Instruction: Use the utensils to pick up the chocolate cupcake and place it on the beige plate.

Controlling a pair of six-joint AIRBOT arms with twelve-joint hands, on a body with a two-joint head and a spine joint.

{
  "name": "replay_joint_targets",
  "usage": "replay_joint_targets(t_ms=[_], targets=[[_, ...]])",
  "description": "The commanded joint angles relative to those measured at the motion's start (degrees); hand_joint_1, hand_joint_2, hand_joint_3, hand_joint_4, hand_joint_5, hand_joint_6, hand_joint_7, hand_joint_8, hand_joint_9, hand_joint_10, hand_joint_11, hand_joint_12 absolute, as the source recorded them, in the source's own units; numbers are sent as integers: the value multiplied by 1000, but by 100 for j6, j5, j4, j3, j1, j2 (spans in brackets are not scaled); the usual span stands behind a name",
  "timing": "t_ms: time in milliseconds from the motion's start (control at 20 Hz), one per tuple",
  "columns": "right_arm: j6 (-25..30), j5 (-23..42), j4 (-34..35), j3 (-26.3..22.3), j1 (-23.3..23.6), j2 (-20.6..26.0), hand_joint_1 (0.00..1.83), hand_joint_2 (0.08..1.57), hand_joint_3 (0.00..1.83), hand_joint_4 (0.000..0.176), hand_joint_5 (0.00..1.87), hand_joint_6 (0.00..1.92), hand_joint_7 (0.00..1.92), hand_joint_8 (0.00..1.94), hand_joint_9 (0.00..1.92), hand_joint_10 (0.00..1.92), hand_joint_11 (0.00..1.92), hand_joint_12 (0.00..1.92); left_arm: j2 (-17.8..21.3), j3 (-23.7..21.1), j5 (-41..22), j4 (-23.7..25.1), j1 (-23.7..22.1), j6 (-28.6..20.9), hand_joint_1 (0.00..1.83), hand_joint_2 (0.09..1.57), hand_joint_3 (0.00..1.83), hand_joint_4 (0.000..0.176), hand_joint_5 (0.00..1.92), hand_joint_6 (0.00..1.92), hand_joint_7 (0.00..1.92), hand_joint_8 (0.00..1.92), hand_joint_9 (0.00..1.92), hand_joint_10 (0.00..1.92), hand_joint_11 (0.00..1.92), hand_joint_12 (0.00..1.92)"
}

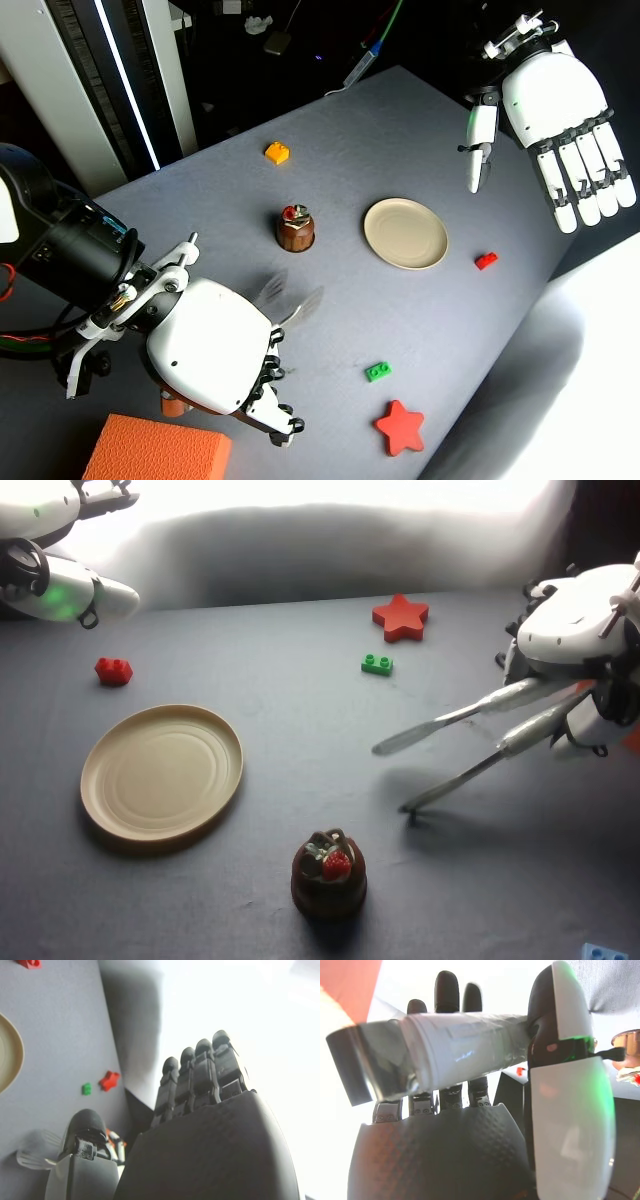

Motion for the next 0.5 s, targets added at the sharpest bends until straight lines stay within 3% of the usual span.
replay_joint_targets(t_ms=[0,50,100,150,200,250,350,450], targets=[[-27,352,-124,-45,77,62,985,1095,0,0,825,230,896,2,493,3,0,922,88,6,40,141,-98,22,0,1224,2,0,67,5,31,4,10,2,0,0],[-29,353,-125,-85,82,79,947,1111,0,0,837,117,868,0,478,0,0,903,88,4,40,141,-98,22,0,1225,2,0,60,2,25,2,1,0,0,0],[-29,352,-125,-115,98,93,982,1159,0,96,871,926,897,0,477,0,0,907,88,4,40,141,-98,22,0,1227,2,0,77,8,39,7,12,5,4,2],[-27,349,-125,-153,132,116,951,1120,0,0,742,527,876,0,470,5,0,818,88,4,40,141,-98,22,10,1225,1,0,84,9,43,7,15,5,1,1],[-22,349,-124,-182,157,136,948,1100,0,0,771,257,872,0,461,2,0,849,88,5,40,141,-98,22,1,1223,0,0,86,8,49,8,25,8,16,7],[-22,349,-124,-207,173,157,949,1091,0,0,798,127,878,1,460,1,0,876,88,7,40,141,-100,22,0,1221,0,0,91,9,55,9,30,9,22,11],[-21,335,-124,-261,220,200,941,1064,0,0,818,43,880,1,479,4,0,941,90,9,40,141,-100,22,0,1221,0,0,84,4,45,3,26,6,17,9],[-21,304,-124,-289,250,222,936,1065,0,0,815,19,851,2,472,0,0,874,90,6,40,141,-100,22,6,1222,0,0,89,5,45,3,26,5,13,8]])
